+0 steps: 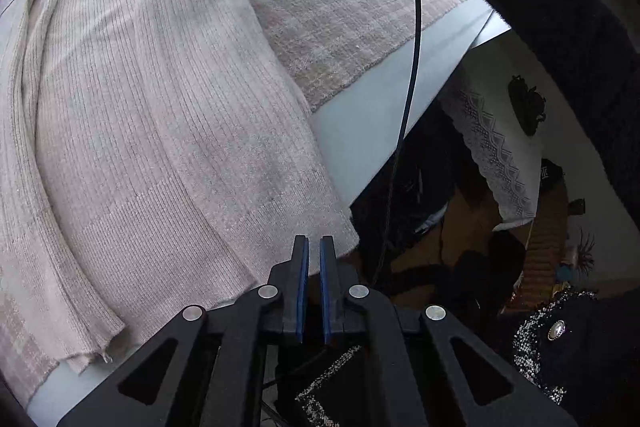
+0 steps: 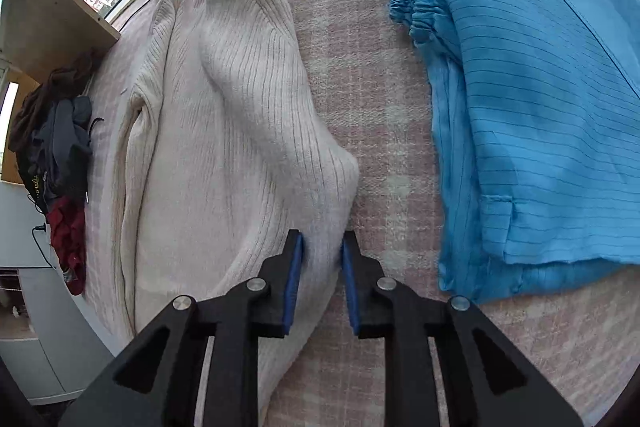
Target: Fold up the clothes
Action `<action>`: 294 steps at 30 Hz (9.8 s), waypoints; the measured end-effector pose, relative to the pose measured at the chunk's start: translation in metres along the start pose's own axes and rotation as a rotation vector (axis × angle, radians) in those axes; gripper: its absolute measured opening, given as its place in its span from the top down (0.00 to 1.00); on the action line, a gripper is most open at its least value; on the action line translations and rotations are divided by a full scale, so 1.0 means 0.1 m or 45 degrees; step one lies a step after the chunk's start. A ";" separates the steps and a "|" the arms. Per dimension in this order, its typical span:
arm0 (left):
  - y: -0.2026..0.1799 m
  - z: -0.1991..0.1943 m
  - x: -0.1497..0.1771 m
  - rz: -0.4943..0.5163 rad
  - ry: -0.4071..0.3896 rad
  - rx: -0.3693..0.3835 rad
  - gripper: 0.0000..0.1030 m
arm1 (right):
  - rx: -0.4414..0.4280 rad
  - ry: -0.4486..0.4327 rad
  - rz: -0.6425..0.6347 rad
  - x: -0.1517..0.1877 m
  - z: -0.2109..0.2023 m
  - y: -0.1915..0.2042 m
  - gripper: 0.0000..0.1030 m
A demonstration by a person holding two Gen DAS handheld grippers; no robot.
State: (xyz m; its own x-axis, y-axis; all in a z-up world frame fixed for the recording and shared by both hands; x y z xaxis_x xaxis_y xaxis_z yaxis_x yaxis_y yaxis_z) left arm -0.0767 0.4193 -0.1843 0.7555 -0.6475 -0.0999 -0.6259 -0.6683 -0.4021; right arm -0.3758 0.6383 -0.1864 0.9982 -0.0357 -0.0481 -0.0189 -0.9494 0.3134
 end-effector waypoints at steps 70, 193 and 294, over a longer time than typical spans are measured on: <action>0.38 0.12 -0.37 -0.123 0.051 -0.036 0.93 | 0.259 -0.060 -0.578 -0.01 0.05 0.68 0.61; 1.63 -0.95 -2.11 -0.260 -0.462 -0.317 0.87 | -0.058 -0.294 -0.071 -1.10 -0.21 0.46 0.70; 3.17 -2.37 -1.97 -0.086 -0.520 -0.355 0.90 | -0.228 -0.461 -0.001 -0.40 -0.95 0.82 0.69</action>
State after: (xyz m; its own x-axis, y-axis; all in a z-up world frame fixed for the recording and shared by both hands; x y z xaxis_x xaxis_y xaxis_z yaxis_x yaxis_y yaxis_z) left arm -0.4699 0.2479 -0.0760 0.7753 -0.4403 -0.4528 -0.5588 -0.8123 -0.1670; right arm -0.4114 0.5914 -0.0689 0.9129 -0.1735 -0.3695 0.0238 -0.8811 0.4723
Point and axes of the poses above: each gripper's, at about its wrist camera, not at the fingertips, and z roughly the way its jaws point, y to its left, x to its underside, the point moved 1 cm from there along z, roughly the way its jaws point, and after that the axes turned 6 degrees about y, right-handed, at the moved point
